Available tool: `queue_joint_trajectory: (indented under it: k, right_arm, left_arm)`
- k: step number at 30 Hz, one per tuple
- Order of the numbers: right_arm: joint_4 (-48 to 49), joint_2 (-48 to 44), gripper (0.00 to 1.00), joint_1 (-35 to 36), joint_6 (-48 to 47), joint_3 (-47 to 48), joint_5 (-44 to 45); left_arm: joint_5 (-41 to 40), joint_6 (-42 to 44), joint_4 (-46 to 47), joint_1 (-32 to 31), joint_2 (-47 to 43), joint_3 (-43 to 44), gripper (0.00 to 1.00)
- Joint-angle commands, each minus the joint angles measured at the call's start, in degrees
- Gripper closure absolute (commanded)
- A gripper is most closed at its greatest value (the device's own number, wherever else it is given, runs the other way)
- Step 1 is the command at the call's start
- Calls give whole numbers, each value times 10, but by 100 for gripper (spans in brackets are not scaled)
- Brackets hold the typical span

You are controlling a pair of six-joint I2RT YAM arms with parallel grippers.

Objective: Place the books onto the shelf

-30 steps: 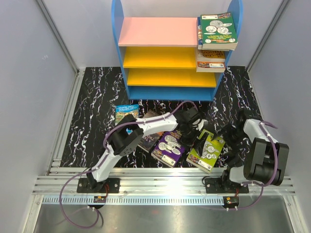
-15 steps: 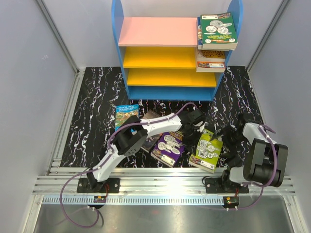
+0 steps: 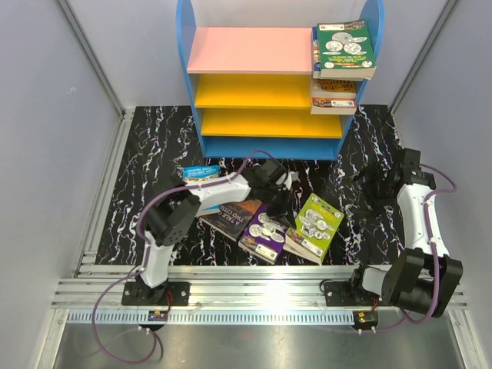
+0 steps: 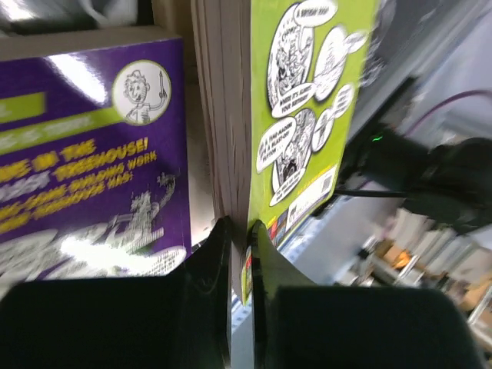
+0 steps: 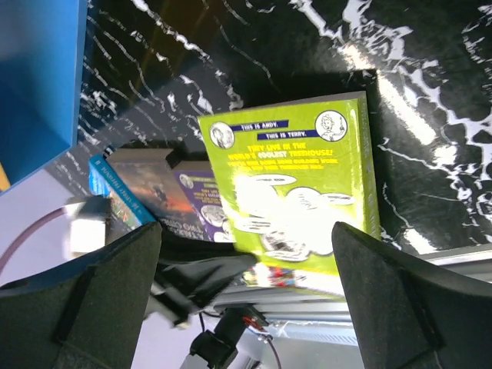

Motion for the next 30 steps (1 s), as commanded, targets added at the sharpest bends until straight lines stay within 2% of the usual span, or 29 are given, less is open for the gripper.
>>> queue_joint_trajectory:
  k: [1, 5, 11, 16, 24, 27, 28, 29, 30]
  right_arm:
    - [-38, -3, 0, 2, -4, 12, -41]
    - [-33, 11, 0, 2, -14, -6, -68]
    - [14, 12, 0, 2, -22, -100, -104]
    - [147, -22, 0, 5, 55, -189, -182]
    - [299, -35, 1, 63, 160, -223, -177]
    - [308, -34, 44, 95, 169, -204, -161]
    - [301, -37, 67, 98, 166, -196, -157]
    - [286, -38, 79, 99, 162, -181, -153]
    - [277, -41, 86, 99, 157, -171, -147]
  left_arm:
    - [57, -79, 138, 37, -116, -28, 100]
    - [75, -129, 192, 64, -162, -68, 100]
    - [88, -156, 230, 91, -188, -114, 100]
    - [92, -165, 251, 93, -188, -134, 100]
    - [102, -194, 290, 96, -191, -152, 100]
    - [105, -203, 299, 98, -194, -159, 100]
    - [107, -203, 299, 98, -195, -160, 100]
    - [106, -198, 292, 98, -201, -159, 100]
    - [101, -186, 272, 98, -202, -152, 100]
